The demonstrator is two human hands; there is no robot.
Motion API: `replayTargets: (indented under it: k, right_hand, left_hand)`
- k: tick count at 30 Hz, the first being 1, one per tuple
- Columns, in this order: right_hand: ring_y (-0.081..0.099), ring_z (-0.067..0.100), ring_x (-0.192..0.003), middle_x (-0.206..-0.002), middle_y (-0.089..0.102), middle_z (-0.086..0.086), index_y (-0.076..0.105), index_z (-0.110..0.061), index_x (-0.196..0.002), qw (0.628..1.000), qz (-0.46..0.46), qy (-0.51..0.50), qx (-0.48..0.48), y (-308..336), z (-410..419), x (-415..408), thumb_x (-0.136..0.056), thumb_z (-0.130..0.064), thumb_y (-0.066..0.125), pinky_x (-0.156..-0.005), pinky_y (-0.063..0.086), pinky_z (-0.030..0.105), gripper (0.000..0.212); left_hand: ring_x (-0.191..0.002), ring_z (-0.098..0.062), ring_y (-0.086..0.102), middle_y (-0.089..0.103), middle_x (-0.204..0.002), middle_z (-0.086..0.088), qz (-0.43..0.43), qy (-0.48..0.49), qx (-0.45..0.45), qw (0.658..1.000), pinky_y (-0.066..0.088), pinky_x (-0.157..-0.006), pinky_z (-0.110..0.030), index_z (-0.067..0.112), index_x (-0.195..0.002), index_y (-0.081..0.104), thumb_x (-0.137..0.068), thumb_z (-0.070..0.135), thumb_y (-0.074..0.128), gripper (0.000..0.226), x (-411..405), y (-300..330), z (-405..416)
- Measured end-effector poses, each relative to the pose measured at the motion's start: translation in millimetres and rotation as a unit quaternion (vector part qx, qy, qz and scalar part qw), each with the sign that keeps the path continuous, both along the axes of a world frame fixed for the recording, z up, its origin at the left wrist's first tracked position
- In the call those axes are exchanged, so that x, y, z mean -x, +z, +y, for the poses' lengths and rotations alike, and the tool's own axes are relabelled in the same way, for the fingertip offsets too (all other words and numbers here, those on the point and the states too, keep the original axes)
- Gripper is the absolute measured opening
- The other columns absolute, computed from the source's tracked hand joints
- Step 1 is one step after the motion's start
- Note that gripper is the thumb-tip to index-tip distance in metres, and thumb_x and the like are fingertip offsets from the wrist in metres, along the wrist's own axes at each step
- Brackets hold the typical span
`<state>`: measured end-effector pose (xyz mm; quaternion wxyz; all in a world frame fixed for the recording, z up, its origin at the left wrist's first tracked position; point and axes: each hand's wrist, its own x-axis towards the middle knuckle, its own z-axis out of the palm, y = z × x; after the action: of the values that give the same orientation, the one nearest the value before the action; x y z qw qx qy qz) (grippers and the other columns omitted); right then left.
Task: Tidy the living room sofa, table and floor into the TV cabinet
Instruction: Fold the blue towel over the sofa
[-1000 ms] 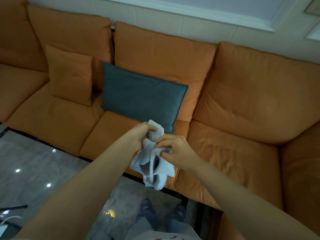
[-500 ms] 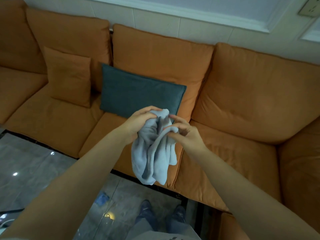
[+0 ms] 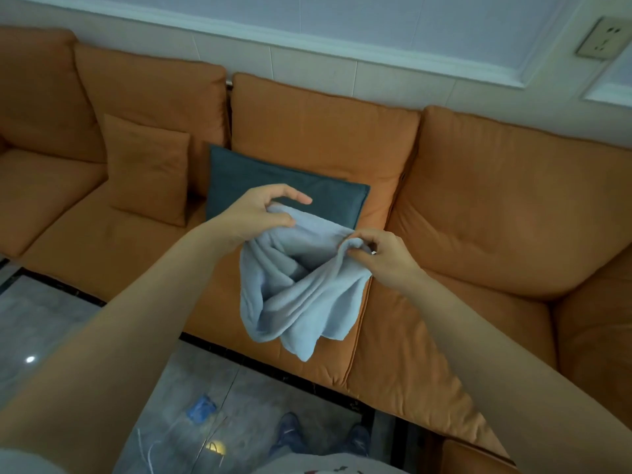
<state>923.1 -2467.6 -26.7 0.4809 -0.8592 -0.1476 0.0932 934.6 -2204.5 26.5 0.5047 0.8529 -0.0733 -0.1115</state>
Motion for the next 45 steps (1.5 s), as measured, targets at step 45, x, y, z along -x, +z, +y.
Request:
replayTargets:
  k: [45]
  right_hand:
    - [0.070, 0.011, -0.088, -0.090, 0.069, -0.009, 0.062, -0.021, -0.106, 0.978, -0.041, -0.131, -0.156, 15.6, 19.8, 1.3, -0.082, -0.017, 0.078, -0.079, 0.059, 0.036, 0.029]
  left_hand:
    - [-0.113, -0.015, 0.065, 0.073, -0.114, 0.004, 0.154, 0.018, 0.128, 0.980, 0.046, -0.107, -0.041, 0.032, -0.112, 0.074, -0.098, 0.043, 0.052, 0.029, -1.1, -29.2, -69.8]
